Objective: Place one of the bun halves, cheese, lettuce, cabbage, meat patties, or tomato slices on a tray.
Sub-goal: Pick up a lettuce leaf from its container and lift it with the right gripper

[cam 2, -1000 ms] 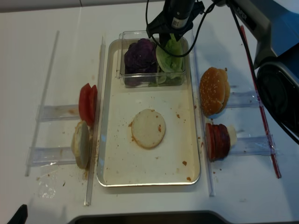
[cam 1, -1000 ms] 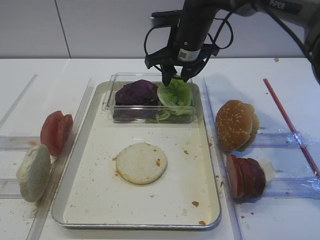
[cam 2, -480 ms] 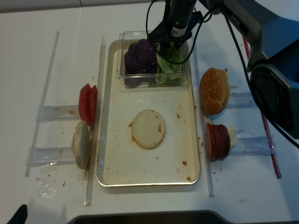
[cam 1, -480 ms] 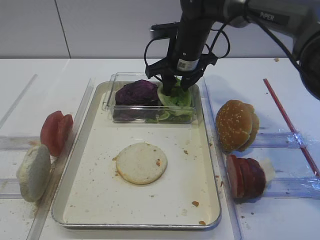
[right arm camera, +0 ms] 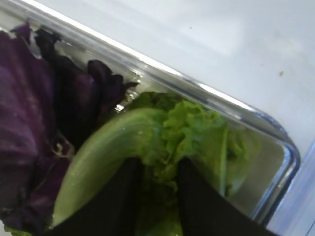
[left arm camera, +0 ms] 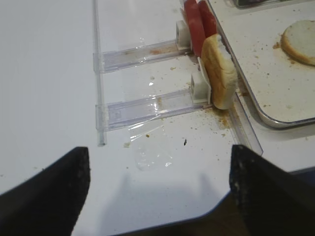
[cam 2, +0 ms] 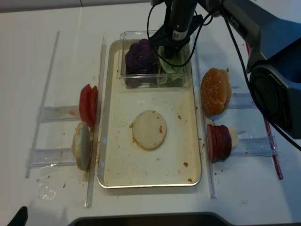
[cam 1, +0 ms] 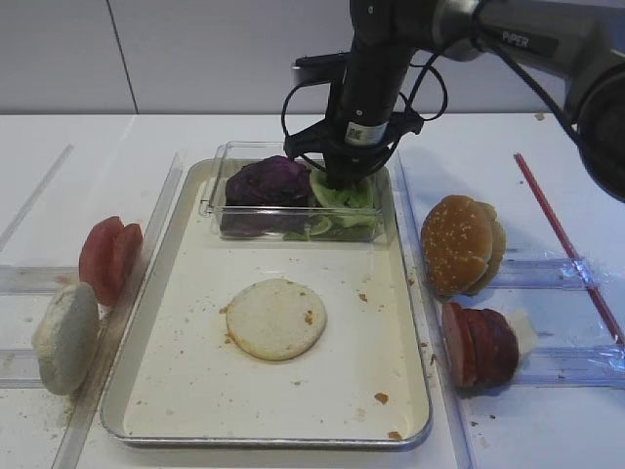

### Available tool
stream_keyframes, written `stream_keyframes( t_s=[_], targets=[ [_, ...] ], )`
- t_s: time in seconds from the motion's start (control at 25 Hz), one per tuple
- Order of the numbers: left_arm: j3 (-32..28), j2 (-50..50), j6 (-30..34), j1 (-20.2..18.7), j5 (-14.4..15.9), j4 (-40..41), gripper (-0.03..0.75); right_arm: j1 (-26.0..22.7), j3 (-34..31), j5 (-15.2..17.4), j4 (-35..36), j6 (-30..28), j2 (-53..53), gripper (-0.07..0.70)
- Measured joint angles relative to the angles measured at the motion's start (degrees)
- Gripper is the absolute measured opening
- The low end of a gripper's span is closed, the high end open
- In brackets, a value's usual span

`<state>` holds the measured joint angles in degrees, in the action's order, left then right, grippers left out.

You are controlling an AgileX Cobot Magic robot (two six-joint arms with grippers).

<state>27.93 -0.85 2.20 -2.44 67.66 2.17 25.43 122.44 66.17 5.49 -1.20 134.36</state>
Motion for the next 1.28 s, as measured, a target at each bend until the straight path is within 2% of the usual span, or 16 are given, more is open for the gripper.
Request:
stream_keyframes(
  t_s=[0.36,0.64,0.84,1.04,1.28],
  targets=[
    [0.0,0.0,0.0,0.0,0.0,0.0,0.533,0.0,0.0,0.09,-0.85,0.0,0.0,0.026],
    [0.0,0.0,0.0,0.0,0.0,0.0,0.533,0.0,0.72,1.8,-1.59,0.0,0.0,0.019],
    [0.0,0.0,0.0,0.0,0.0,0.0,0.533,0.0,4.98,4.44,-1.95,0.0,0.0,0.018],
    [0.0,0.0,0.0,0.0,0.0,0.0,0.533,0.0,8.13,4.83,-1.56,0.0,0.0,0.018],
    [0.0,0.0,0.0,0.0,0.0,0.0,0.533,0.0,8.28,5.05,-0.89,0.0,-0.24,0.018]
  ],
)
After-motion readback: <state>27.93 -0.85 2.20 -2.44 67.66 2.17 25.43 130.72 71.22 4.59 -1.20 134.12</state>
